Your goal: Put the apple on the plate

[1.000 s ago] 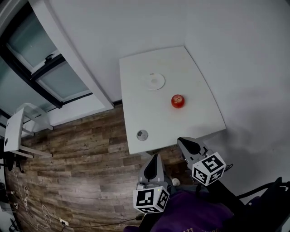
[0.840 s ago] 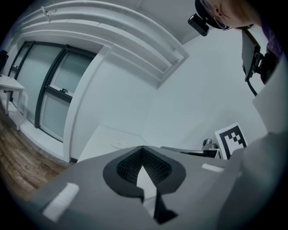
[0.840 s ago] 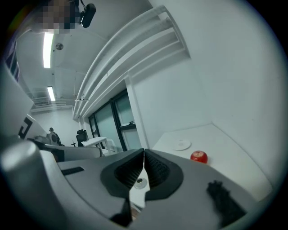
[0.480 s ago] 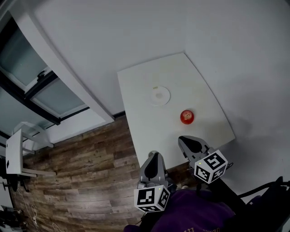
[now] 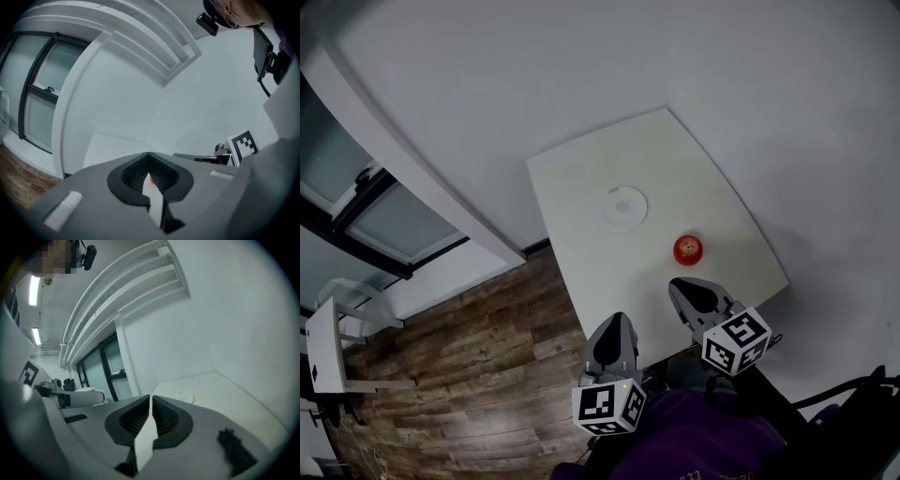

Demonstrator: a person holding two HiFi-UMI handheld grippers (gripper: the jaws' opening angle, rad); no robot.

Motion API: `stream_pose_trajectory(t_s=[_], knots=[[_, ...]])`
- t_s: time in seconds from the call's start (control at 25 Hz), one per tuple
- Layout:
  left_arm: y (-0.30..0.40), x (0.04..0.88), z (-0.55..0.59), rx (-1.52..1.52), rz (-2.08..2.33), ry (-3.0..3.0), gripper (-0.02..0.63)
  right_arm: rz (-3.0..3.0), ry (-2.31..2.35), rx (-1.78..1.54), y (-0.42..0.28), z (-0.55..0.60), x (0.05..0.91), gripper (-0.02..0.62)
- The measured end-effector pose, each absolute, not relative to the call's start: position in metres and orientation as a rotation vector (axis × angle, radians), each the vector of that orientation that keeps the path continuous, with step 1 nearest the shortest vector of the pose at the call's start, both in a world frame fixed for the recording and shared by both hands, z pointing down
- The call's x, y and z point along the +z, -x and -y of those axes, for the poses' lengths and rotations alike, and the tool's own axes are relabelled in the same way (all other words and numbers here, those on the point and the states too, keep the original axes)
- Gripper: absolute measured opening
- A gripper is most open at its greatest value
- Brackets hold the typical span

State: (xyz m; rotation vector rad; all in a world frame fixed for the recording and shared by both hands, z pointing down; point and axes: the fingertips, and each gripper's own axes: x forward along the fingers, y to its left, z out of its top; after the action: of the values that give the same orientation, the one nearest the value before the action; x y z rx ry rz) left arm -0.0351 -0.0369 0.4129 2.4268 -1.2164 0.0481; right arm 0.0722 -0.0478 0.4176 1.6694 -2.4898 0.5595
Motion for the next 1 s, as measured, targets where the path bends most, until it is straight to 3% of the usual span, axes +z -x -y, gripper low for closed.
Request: stream_pose_trajectory(t_s=[0.4, 0.52, 1.0], knots=[[0.014, 0.409, 0.055, 0.053, 1.222, -2.42, 0.008, 2.444, -1.623, 0.568, -0.106, 0.065, 0.425, 0.02], [0.007, 0.411, 0.073, 0.061, 1.257, -2.401, 0.008, 2.431, -1.585, 0.575, -0.125, 0.086, 0.434, 0.093], [0.01, 0.418, 0.074, 0.088, 1.304, -2.37, 0.008, 2.247, -1.561, 0.499, -0.168, 0.101, 0.486, 0.254]])
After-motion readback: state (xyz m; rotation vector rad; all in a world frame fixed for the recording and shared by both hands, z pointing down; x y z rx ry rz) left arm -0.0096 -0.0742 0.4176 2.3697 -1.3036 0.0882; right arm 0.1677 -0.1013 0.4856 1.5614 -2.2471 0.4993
